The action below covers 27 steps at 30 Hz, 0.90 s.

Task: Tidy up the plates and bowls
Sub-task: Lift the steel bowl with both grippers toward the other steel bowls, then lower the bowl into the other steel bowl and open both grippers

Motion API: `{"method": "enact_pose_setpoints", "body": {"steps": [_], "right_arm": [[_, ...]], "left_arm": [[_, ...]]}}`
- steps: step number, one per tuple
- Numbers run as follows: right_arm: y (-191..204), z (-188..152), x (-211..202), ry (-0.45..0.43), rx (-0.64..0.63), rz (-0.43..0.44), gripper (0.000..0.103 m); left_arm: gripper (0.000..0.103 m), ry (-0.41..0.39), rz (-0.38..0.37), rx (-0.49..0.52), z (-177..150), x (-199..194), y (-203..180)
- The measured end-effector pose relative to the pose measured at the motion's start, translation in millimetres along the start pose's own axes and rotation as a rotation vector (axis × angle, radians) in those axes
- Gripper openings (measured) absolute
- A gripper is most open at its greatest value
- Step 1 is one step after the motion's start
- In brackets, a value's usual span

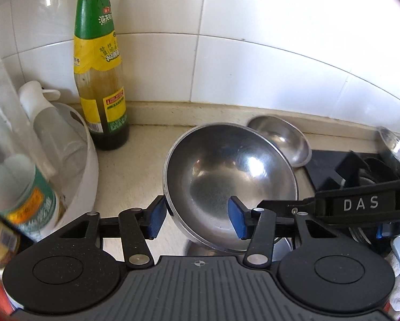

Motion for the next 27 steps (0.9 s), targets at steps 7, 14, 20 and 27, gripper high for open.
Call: {"method": "enact_pose_setpoints", "body": {"steps": [7,14,20,27], "right_arm": [[-7.7,-29.6,-3.6,0.034,0.014,-0.028,0.026],[-11.0,-37.3,-0.4,0.05,0.012,-0.04,0.026],[-11.7,-36.5,1.7,0.061,0.0,-0.047,0.028],[-9.5,-36.7,-11.6,0.054,-0.042,-0.098,0.036]], "left_arm": [[0.058,0.033,-0.014,0.01,-31.6,-5.1,-10.8],[0.057,0.06,-0.019,0.004,-44.5,-0.5,-10.0],[0.058,0.07,-0.03,0.0,-47.6,2.6,-8.2],[0.062,0.041,-0.022,-0.037,-42.7,-4.6,10.4]]}}
Point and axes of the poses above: each gripper's, at about its wrist camera, not at the fingertips, and x roughly the way its jaws point, y to its left, z to its top, the point moved 8 cm from there along x, roughly the way its jaws point, and after that the axes turned 9 degrees about y, right-handed, at the moved point
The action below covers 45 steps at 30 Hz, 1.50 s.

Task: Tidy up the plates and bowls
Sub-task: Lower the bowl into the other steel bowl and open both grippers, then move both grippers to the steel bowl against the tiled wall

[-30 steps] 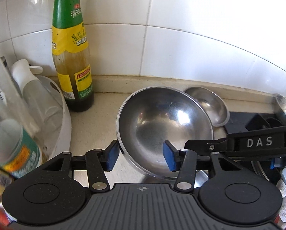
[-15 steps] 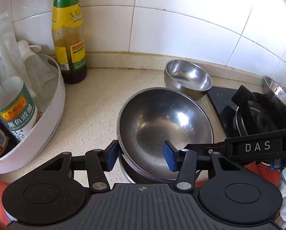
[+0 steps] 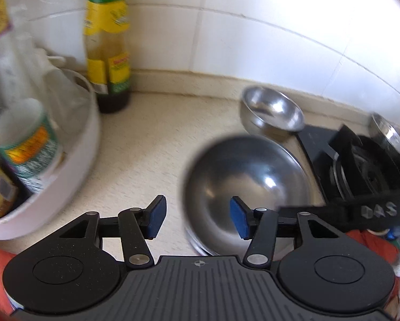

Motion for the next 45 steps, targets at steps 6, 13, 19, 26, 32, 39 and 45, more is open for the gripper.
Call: {"method": "enact_pose_setpoints", "body": {"steps": [6,13,19,26,32,39,45], "right_arm": [[-5.9,2.2,-17.7,-0.067,-0.04,-0.045,0.037],[-19.5,2.0,-22.6,-0.094,-0.011,-0.041,0.037],[-22.8,0.4,-12.4,-0.087,-0.018,-0.01,0.037],[-30.1,4.9,-11.4,-0.079,0.035,0.065,0.037],[-42.7,42.5,-47.6,-0.216,0.068,0.031,0.037],[-50.0,80.4,-59.5,-0.276,0.1,-0.001,0.037],[-58.3,102.7,-48.7,-0.263,0.112,-0.041,0.037]], "left_arm": [[0.063,-0.062,0.005,-0.035,11.0,-18.2,10.7],[0.067,-0.073,0.005,0.011,15.0,-25.5,-3.5],[0.069,-0.068,0.019,0.033,13.1,-26.4,-12.2],[0.072,-0.08,0.05,0.06,15.7,-31.2,-17.6],[0.077,-0.097,0.063,0.097,40.5,-32.4,-30.2],[0.081,-0.107,0.078,0.153,81.4,-19.7,-53.1],[0.081,-0.064,0.08,0.187,106.6,13.0,-61.6]]}}
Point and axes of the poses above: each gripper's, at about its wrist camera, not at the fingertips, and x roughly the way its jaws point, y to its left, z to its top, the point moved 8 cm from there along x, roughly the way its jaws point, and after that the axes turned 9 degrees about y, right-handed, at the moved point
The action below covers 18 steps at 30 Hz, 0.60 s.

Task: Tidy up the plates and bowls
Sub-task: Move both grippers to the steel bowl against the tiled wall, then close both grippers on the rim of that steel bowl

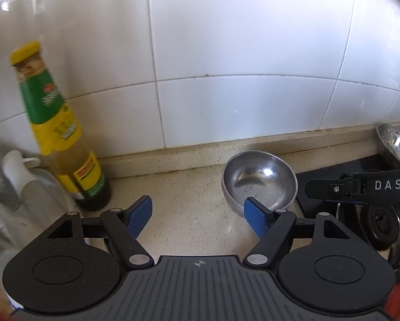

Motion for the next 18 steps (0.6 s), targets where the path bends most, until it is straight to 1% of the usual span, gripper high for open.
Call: {"method": "enact_pose_setpoints", "body": {"steps": [5,9,13,16,18], "right_arm": [[-11.5,11.0,21.8,0.026,0.015,-0.049,0.037],[-19.2,17.0,37.0,0.047,0.021,-0.073,0.037],[-24.8,18.3,54.6,0.088,0.026,-0.084,0.038],[-28.4,19.9,64.8,0.103,0.02,-0.098,0.038],[-31.6,20.3,70.9,0.12,0.036,-0.09,0.038]], "left_arm": [[0.081,0.042,-0.014,0.029,14.4,33.2,-6.1],[0.081,0.069,-0.028,0.061,21.7,57.0,-15.3],[0.081,0.106,-0.022,0.086,24.6,81.9,-19.6],[0.077,0.143,-0.03,0.085,25.1,98.6,-21.3],[0.074,0.166,-0.043,0.083,23.9,107.7,-22.3]]}}
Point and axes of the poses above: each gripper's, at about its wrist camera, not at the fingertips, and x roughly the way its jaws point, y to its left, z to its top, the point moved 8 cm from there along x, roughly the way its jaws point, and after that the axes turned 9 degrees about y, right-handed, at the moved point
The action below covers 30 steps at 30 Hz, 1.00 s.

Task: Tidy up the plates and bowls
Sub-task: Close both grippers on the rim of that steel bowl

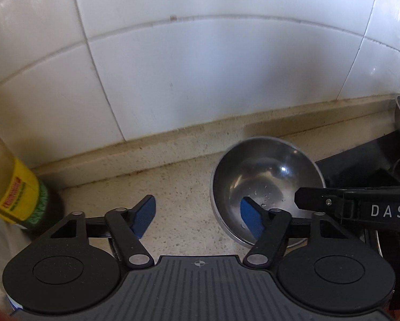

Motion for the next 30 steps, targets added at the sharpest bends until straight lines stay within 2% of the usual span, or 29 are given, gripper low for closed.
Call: {"method": "enact_pose_setpoints", "body": {"steps": [2,6,13,17,21,30], "right_arm": [[0.5,-0.1,5.6,0.012,0.002,-0.001,0.038],[2.6,-0.8,14.7,0.026,-0.021,-0.007,0.038],[-2.4,-2.3,28.9,0.064,-0.011,0.011,0.031],[-4.5,0.3,32.9,0.059,0.004,0.052,0.029],[-4.2,0.9,34.0,0.059,-0.001,0.061,0.027],[3.0,-0.9,28.4,0.053,-0.012,0.058,0.027]], "left_arm": [[0.073,0.01,-0.006,0.003,0.0,7.0,-0.3],[0.06,0.04,-0.007,0.021,-1.9,20.2,-1.8],[0.055,0.054,-0.012,0.054,0.5,33.2,-4.8],[0.053,0.047,-0.008,0.073,1.9,35.8,-8.5],[0.041,0.043,-0.025,0.083,2.6,36.2,-12.3],[0.04,0.014,-0.017,0.08,-0.5,25.8,-12.4]]}}
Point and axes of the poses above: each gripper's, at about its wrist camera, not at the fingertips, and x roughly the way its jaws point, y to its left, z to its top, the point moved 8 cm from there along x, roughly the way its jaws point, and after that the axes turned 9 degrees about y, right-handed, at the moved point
